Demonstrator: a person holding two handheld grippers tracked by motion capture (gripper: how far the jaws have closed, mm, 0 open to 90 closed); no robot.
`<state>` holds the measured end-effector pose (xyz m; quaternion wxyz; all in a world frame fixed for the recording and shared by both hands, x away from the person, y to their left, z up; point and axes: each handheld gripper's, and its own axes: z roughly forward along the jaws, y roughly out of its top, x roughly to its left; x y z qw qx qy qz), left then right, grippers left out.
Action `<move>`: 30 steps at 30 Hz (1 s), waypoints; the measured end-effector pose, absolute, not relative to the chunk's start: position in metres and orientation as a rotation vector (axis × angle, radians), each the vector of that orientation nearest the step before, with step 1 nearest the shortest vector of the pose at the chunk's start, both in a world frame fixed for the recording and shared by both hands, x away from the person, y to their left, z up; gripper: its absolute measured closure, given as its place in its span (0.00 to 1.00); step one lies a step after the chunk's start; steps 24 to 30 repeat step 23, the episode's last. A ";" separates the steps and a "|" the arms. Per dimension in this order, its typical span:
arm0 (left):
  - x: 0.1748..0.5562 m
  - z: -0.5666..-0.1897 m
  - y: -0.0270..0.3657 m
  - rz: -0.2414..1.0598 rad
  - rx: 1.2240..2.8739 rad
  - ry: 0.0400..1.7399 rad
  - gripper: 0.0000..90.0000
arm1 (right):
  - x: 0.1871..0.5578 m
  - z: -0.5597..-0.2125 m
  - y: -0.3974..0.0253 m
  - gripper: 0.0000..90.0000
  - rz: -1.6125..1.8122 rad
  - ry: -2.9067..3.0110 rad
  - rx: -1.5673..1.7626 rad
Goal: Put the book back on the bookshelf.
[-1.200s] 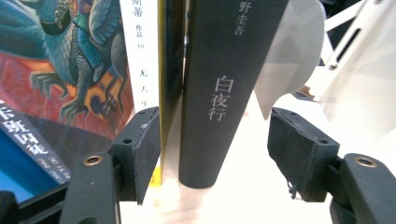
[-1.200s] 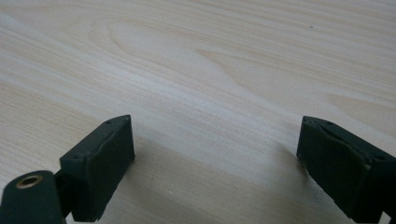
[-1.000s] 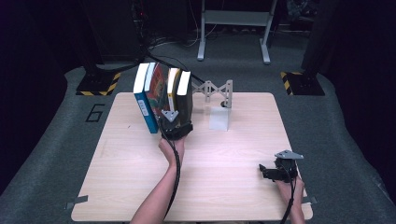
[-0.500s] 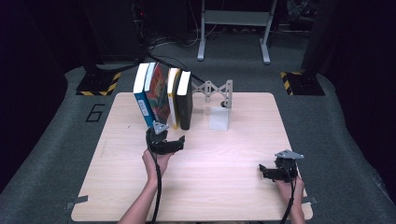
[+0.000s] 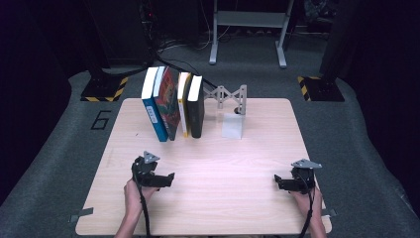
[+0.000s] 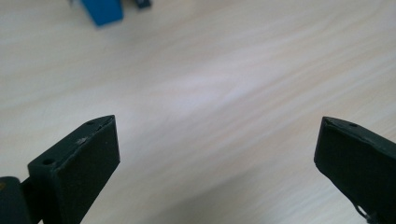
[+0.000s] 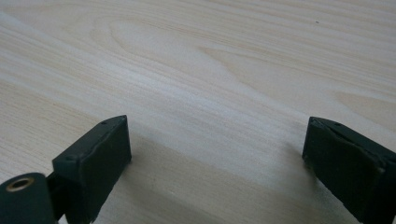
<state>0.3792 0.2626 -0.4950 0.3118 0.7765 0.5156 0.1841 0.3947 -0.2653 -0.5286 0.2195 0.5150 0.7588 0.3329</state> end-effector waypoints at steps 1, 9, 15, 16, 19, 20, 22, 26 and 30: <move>0.377 -0.499 0.269 0.474 2.047 1.376 0.00 | 0.395 -0.529 -0.265 0.07 0.920 2.103 1.421; 0.359 -0.525 0.305 0.509 1.968 1.461 0.00 | 0.395 -0.529 -0.265 0.04 0.918 2.106 1.425; 0.353 -0.532 0.309 0.619 1.939 1.441 0.00 | 0.396 -0.529 -0.265 0.03 0.905 2.105 1.423; 0.353 -0.533 0.309 0.622 1.940 1.434 0.00 | 0.396 -0.529 -0.265 0.03 0.904 2.107 1.422; 0.353 -0.532 0.309 0.616 1.950 1.423 0.00 | 0.396 -0.529 -0.265 0.03 0.901 2.108 1.425; 0.353 -0.533 0.309 0.617 1.948 1.422 0.00 | 0.396 -0.529 -0.265 0.02 0.901 2.108 1.425; 0.353 -0.532 0.309 0.605 1.960 1.419 0.00 | 0.396 -0.529 -0.265 0.02 0.900 2.104 1.431; 0.353 -0.531 0.309 0.596 1.971 1.411 0.00 | 0.396 -0.529 -0.265 0.01 0.902 2.107 1.430; 0.353 -0.531 0.309 0.596 1.971 1.411 0.00 | 0.396 -0.529 -0.265 0.01 0.902 2.107 1.430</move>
